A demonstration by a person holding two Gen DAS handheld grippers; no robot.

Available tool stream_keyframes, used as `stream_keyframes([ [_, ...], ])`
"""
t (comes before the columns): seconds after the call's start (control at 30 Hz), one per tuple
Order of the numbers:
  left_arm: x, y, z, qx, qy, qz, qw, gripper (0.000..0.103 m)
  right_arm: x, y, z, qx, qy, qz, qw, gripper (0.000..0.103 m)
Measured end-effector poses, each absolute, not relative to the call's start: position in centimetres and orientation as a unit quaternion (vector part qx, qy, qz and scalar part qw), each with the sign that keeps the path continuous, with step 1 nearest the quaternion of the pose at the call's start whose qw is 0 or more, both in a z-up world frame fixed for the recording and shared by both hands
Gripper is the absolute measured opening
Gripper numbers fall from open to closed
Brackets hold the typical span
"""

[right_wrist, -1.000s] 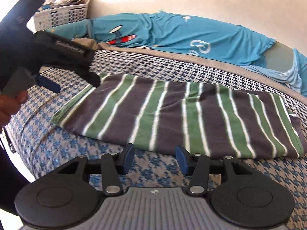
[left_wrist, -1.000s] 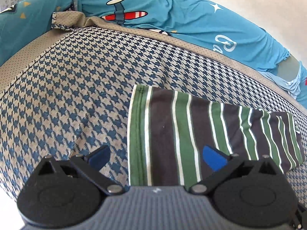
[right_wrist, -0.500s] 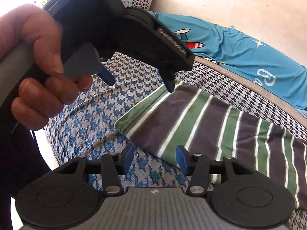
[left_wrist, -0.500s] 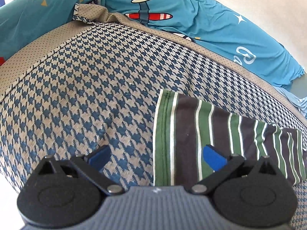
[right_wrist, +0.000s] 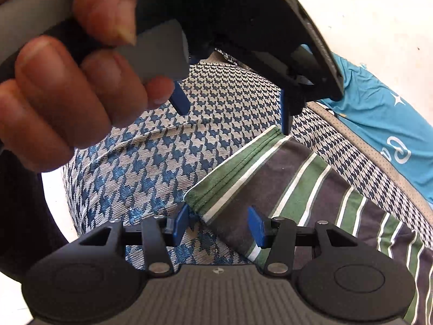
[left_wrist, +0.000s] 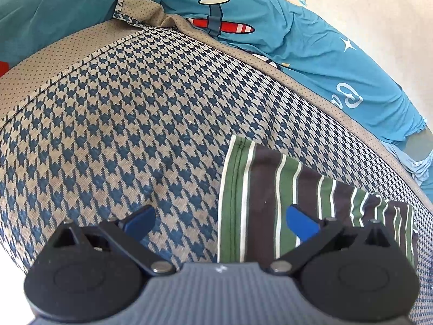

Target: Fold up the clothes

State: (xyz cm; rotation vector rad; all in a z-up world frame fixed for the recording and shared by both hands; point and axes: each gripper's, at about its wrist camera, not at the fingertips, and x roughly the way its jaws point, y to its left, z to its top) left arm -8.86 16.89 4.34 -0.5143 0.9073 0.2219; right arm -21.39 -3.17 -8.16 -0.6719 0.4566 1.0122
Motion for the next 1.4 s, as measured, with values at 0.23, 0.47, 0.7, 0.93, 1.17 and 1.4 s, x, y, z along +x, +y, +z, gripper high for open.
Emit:
stream_keyframes([
  [0.23,-8.2,17.2,3.2,-0.3,0.446,0.079,0.84,0.103,-19.8,-4.1,-7.1,-0.266,0.232,0.47,0.809,0.009],
  [0.47,-6.3,16.7,1.8,-0.338,0.454,0.039,0.823,0.103,-15.6,-7.2,-4.8,-0.181,0.267,0.472,0.821,0.009],
  [0.7,-3.4,17.9,0.0,-0.395,0.457,0.017,0.797,0.099,-13.7,-8.7,-4.5,-0.142,0.275,0.481,0.821,0.009],
  [0.93,-0.1,17.3,-0.3,-0.371,0.468,0.004,0.802,0.071,-14.0,-9.3,-4.5,-0.117,0.285,0.479,0.822,0.009],
  [1.17,1.8,15.2,-0.6,-0.344,0.477,-0.006,0.809,0.018,-13.1,-10.6,-4.8,-0.084,0.315,0.467,0.822,0.009],
  [1.4,1.8,14.5,-0.4,-0.329,0.474,0.005,0.817,0.017,-12.9,-10.5,-5.3,-0.093,0.32,0.463,0.821,0.021],
])
